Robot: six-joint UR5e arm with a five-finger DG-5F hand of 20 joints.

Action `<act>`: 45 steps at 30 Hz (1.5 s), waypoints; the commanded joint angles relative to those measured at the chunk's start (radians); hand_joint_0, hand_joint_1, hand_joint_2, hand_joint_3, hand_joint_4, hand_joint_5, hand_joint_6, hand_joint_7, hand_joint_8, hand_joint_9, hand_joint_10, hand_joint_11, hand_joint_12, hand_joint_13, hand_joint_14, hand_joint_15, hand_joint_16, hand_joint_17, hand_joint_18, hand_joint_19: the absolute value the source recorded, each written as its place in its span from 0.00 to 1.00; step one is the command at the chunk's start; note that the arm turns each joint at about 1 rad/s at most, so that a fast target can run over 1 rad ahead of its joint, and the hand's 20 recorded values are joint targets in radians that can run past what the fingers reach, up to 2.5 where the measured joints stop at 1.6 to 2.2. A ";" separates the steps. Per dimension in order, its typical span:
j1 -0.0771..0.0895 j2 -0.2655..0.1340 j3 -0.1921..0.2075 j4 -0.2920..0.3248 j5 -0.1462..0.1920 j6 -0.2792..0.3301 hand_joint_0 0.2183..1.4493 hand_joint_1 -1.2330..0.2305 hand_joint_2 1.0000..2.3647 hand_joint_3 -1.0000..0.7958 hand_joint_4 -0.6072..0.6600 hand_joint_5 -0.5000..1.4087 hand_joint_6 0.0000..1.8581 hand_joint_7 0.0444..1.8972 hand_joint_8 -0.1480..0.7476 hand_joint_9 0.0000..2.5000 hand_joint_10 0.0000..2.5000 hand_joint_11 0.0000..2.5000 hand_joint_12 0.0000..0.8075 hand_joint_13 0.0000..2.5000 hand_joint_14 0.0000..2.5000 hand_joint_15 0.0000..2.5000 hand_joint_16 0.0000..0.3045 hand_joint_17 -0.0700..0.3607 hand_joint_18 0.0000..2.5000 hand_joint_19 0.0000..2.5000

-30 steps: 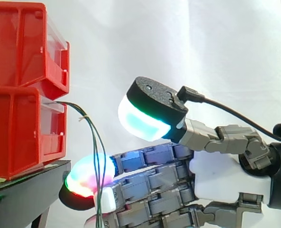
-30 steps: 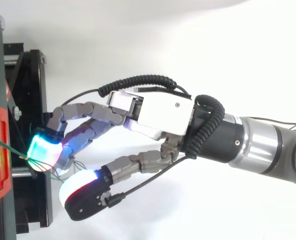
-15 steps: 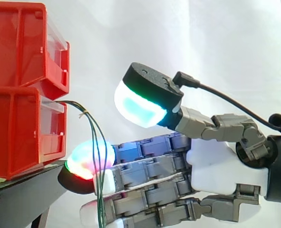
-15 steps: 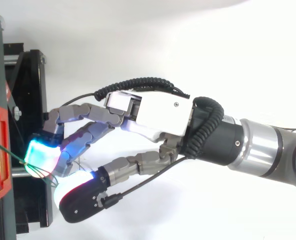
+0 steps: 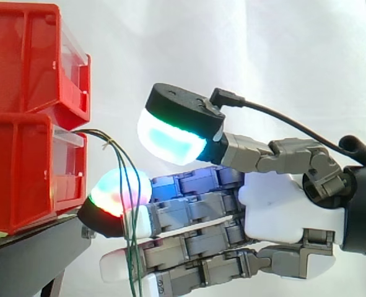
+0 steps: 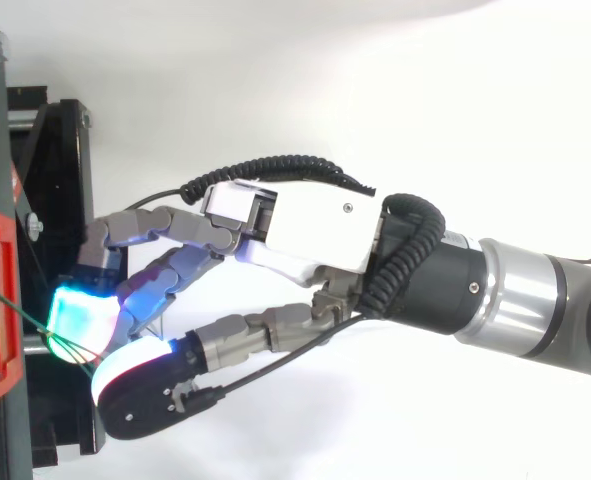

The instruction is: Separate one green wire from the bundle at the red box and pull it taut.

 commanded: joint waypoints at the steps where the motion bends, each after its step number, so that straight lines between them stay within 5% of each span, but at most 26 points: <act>1: 0.000 0.000 0.015 -0.025 0.000 0.010 0.32 0.38 0.01 0.37 0.63 0.22 0.27 0.69 0.45 0.39 0.01 0.22 0.45 0.31 0.01 0.14 0.15 0.40 0.25 0.16; 7: 0.002 0.000 0.035 -0.069 0.000 0.030 0.32 0.39 0.01 0.36 0.64 0.22 0.27 0.69 0.45 0.39 0.01 0.22 0.45 0.31 0.01 0.14 0.15 0.40 0.25 0.16; 18: 0.015 0.000 0.026 -0.065 0.029 0.049 0.23 0.43 0.00 0.28 0.66 0.18 0.27 0.45 0.46 0.35 0.00 0.16 0.47 0.30 0.00 0.12 0.17 0.43 0.25 0.16; 28: 0.002 0.000 -0.075 0.064 0.035 0.026 0.20 0.50 0.00 0.28 0.63 0.17 0.27 0.41 0.49 0.32 0.00 0.11 0.50 0.29 0.00 0.11 0.18 0.45 0.24 0.14; 39: 0.005 -0.009 -0.075 0.101 0.066 -0.031 0.20 0.51 0.00 0.28 0.63 0.17 0.27 0.41 0.49 0.32 0.00 0.11 0.51 0.27 0.00 0.10 0.19 0.46 0.21 0.12; 45: 0.000 -0.055 -0.051 0.133 0.086 -0.005 0.20 0.51 0.00 0.28 0.64 0.17 0.27 0.41 0.49 0.33 0.00 0.11 0.51 0.28 0.00 0.10 0.19 0.46 0.21 0.12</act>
